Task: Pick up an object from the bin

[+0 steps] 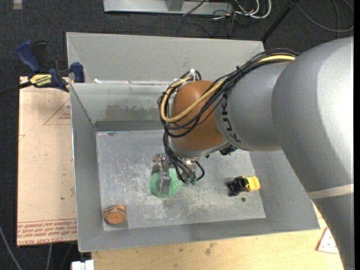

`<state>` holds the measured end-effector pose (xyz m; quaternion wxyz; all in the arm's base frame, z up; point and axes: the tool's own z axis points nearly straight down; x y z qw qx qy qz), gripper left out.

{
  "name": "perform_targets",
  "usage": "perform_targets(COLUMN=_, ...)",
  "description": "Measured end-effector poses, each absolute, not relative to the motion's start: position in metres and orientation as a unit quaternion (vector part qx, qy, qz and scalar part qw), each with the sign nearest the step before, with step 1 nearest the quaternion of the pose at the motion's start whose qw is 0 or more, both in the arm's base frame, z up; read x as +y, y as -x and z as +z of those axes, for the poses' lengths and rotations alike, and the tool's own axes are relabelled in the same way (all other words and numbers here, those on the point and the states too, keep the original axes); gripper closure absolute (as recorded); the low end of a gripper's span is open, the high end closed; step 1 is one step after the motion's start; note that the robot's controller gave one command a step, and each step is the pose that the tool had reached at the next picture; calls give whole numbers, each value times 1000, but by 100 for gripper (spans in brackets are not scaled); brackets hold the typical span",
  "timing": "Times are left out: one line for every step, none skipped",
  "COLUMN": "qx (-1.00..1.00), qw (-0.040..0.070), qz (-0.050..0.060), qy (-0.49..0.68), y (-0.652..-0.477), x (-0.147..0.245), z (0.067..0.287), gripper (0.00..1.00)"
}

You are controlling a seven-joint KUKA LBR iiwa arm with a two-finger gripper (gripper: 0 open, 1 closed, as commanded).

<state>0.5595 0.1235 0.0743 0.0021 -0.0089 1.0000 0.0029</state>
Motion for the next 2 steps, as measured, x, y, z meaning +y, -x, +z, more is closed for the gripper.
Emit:
perform_targets(qx=999, qw=2, qz=1, qy=34, y=-554, x=71, z=196, gripper=100)
perform_targets(qx=999, qw=1, qz=1, qy=34, y=-554, x=71, z=196, gripper=100)
